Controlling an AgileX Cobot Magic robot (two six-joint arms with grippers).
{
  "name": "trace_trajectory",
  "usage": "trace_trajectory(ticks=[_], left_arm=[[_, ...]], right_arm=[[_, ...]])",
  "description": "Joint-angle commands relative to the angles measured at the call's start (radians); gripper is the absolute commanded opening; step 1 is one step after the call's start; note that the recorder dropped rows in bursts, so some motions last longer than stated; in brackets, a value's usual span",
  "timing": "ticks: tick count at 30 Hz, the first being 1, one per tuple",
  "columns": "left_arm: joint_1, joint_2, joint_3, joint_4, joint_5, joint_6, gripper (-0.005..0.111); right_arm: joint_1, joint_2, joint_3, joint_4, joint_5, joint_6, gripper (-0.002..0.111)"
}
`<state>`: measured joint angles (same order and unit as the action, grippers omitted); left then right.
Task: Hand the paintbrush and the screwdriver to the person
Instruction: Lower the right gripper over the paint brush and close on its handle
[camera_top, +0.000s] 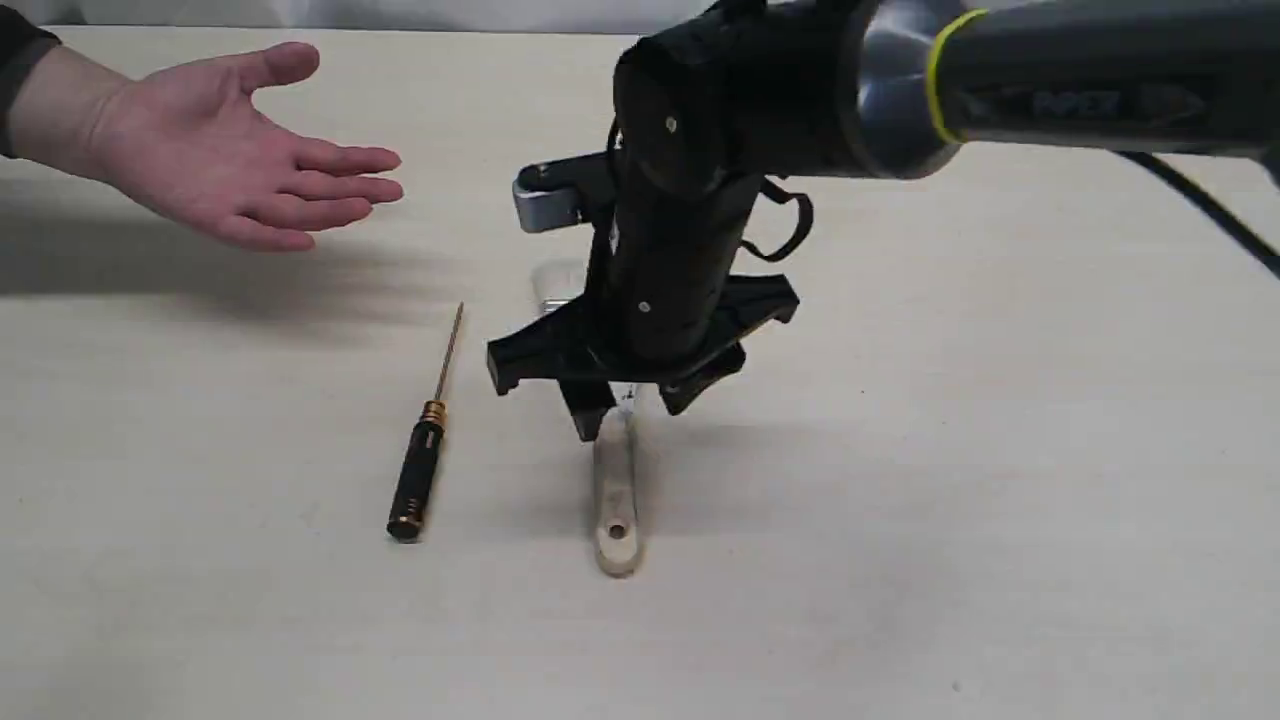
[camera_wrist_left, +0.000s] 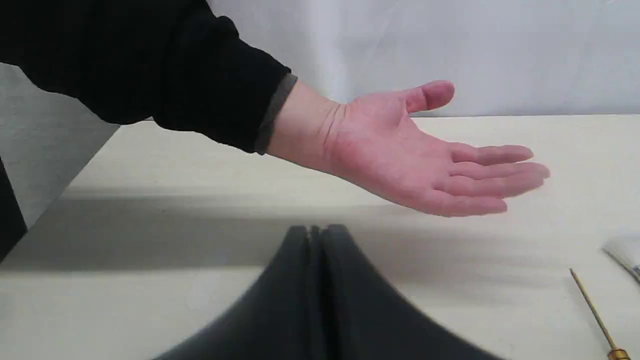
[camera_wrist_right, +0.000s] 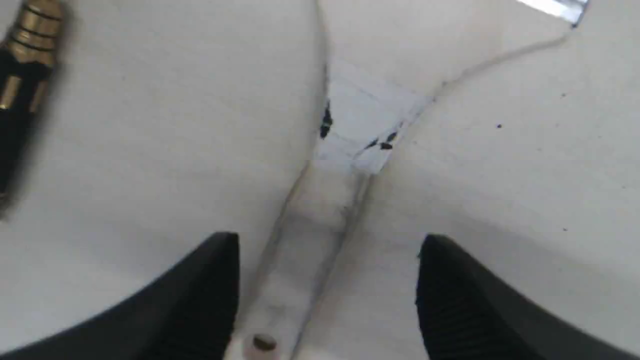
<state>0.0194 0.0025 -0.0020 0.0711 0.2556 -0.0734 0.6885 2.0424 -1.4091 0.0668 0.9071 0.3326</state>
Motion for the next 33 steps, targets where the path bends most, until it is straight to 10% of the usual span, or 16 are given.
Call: trace_trajectory(ticks=[1, 19, 29, 33], left_arm=[[-0.008, -0.002, 0.002, -0.004, -0.006, -0.002, 0.000], [-0.008, -0.002, 0.002, 0.000, -0.006, -0.002, 0.000], [-0.008, -0.002, 0.002, 0.000, -0.006, -0.002, 0.000], [-0.008, -0.002, 0.002, 0.000, -0.006, -0.002, 0.000]], right_arm=[[0.000, 0.039, -0.004, -0.012, -0.042, 0.006, 0.056], [0.000, 0.150, -0.004, -0.127, -0.172, 0.156, 0.054], [0.000, 0.155, -0.004, -0.219, -0.088, 0.141, 0.004], [0.000, 0.155, -0.004, -0.240, -0.058, 0.084, 0.004]])
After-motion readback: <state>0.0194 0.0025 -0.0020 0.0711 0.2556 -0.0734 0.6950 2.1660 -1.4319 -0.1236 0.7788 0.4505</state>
